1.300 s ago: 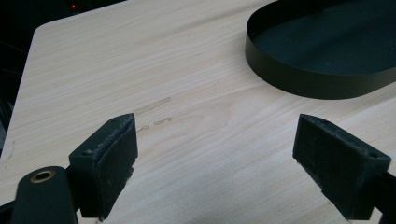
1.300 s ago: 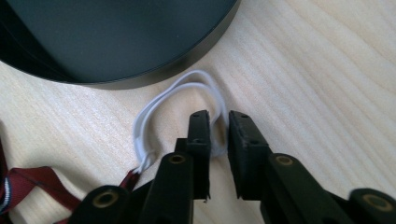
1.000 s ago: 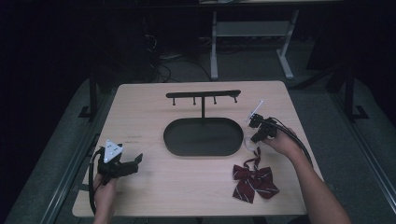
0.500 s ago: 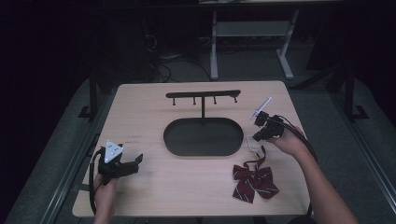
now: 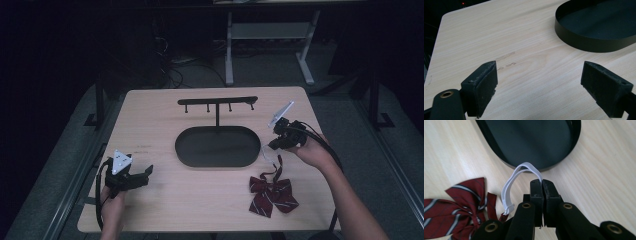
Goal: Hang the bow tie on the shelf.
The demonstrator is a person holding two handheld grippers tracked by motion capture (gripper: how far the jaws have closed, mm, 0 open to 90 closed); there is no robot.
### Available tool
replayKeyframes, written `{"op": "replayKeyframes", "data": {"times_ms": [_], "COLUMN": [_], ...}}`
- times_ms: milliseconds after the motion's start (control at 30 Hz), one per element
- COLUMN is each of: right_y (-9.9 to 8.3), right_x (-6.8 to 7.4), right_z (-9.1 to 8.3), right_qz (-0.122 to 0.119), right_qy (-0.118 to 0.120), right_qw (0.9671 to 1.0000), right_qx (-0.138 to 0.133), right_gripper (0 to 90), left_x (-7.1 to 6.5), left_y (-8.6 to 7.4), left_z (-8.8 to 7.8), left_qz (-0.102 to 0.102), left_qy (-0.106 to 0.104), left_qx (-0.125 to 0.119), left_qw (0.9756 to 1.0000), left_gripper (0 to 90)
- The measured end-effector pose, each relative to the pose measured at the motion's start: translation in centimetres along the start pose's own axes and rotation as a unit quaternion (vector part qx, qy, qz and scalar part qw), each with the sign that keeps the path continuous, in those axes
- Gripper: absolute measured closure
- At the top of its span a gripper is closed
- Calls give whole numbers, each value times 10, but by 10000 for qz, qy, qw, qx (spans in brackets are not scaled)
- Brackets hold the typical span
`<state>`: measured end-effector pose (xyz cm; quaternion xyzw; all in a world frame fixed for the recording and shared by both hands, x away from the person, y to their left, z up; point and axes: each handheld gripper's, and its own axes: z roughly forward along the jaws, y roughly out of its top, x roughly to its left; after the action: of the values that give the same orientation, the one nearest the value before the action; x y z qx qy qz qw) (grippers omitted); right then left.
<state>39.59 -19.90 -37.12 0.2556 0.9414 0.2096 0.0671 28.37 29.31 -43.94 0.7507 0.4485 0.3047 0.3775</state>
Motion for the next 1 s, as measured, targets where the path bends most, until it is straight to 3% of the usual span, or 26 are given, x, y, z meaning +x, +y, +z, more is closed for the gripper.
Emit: {"op": "replayKeyframes", "data": {"times_ms": [1000], "right_y": [36], "right_x": [35], "right_z": [-55], "right_qz": [-684], "right_qy": [-167], "right_qw": [9966], "right_qx": [-430], "right_gripper": [874], "left_x": [0], "left_y": [0], "left_z": [0], "left_qz": [-7], "left_qy": [9], "left_qx": [-11], "left_qw": [10000], "left_gripper": [135]}}
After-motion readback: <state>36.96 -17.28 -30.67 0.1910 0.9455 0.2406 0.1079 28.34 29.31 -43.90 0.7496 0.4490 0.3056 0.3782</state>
